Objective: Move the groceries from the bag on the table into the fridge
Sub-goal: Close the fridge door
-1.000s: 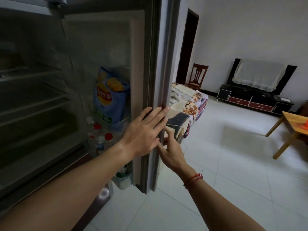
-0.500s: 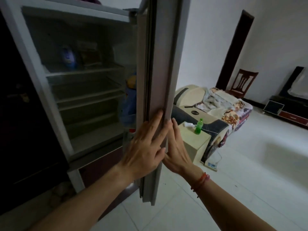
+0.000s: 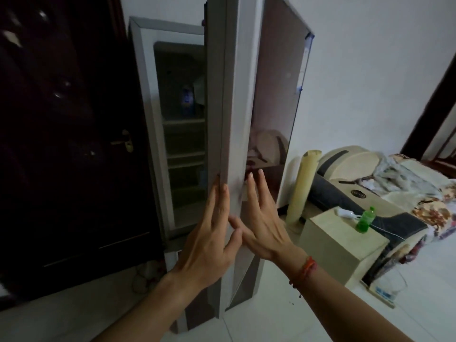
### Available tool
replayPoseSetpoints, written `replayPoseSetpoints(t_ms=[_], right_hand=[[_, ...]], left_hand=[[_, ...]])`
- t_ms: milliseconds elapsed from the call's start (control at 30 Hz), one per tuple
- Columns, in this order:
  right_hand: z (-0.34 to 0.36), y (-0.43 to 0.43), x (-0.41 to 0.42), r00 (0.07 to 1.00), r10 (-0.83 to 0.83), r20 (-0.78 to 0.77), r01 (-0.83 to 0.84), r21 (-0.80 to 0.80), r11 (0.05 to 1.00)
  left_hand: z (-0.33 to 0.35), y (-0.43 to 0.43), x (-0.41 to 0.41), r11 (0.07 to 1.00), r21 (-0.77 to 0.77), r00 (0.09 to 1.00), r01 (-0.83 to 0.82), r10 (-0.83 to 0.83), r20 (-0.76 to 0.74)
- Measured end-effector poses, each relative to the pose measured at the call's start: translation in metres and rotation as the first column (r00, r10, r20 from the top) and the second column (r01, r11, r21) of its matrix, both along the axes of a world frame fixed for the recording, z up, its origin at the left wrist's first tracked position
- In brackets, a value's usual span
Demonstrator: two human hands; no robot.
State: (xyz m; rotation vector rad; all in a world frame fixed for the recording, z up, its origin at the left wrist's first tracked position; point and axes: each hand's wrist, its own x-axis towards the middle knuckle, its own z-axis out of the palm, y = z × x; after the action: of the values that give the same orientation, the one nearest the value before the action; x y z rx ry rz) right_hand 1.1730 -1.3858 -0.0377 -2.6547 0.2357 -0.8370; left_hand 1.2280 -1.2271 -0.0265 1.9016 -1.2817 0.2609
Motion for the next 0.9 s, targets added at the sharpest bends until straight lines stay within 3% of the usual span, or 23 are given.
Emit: replayPoseSetpoints(t_ms=[300,900], right_hand=[[0.014,0.008,0.083,1.0,0.012,-0.017,-0.014,-0.141,0.99],[0.016,0.022,0.204,0.993,-0.071,-0.092,0.047,-0.243,0.969]], left_hand=[[0.006,0.014,0.057,0.981,-0.088,0.968,-0.174,0.154,-0.198],[0.013,0.004,0.187,0.938,-0.109,0.895,-0.33,0.273,-0.354]])
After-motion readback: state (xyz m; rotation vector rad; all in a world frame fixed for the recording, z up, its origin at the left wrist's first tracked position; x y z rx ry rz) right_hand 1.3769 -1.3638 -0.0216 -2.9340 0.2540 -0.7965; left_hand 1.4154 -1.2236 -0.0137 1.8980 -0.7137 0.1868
